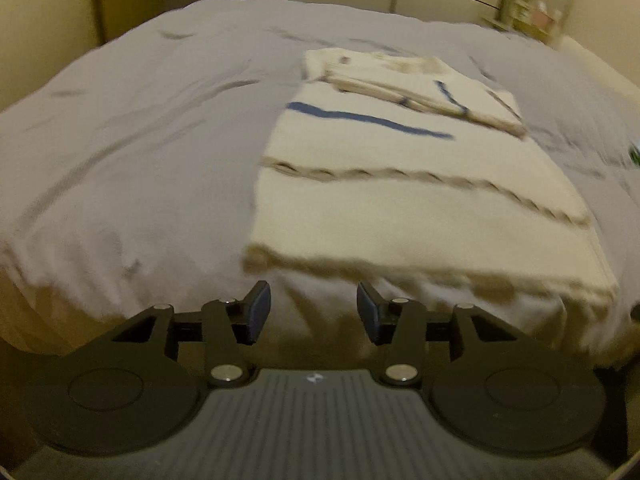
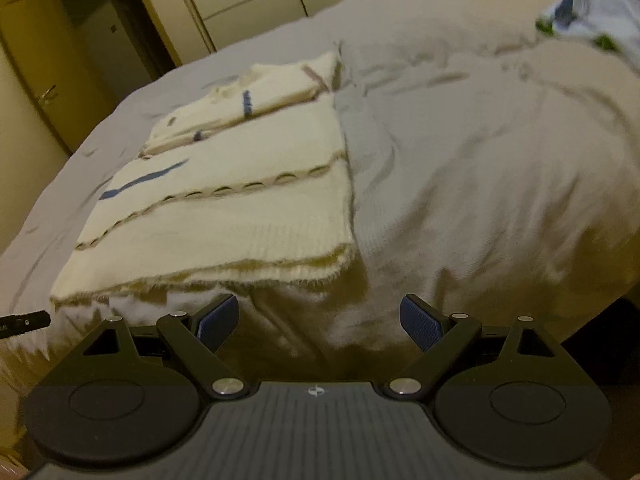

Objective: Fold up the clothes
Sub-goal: 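Move both grippers to the sweater hem and grasp it, then lift the hem with both grippers and fold it over toward the collar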

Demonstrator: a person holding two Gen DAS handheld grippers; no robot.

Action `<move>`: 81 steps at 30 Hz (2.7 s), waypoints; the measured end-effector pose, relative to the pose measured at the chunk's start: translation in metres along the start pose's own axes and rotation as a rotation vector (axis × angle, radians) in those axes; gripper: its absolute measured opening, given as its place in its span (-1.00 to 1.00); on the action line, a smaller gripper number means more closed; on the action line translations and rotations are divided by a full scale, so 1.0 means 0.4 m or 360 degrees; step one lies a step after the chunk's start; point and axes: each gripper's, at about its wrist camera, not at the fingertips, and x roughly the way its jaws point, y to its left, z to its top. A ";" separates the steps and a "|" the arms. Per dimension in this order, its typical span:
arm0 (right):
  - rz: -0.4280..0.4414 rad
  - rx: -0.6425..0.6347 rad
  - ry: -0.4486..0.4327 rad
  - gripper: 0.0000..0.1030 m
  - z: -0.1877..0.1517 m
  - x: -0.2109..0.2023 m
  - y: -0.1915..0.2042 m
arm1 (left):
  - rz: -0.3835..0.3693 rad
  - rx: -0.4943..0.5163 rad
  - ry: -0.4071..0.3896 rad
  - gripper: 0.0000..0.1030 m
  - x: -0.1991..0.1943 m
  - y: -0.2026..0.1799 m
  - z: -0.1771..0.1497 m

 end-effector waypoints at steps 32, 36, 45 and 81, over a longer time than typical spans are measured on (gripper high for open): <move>0.0659 0.0608 0.0247 -0.37 0.137 0.319 -0.159 | -0.0789 -0.0466 0.0108 -0.63 0.344 0.217 0.129; 0.0702 0.0694 0.0225 -0.76 0.142 0.339 -0.165 | -0.0764 -0.0443 0.0055 -0.86 0.317 0.203 0.132; 0.0847 0.0726 0.0037 -0.81 0.187 0.242 -0.189 | -0.0739 -0.0393 -0.0149 -0.90 0.181 0.182 0.127; 0.0975 0.0527 -0.0110 -0.81 0.312 -0.034 -0.233 | -0.0831 -0.0445 -0.0187 -0.88 -0.056 0.131 0.182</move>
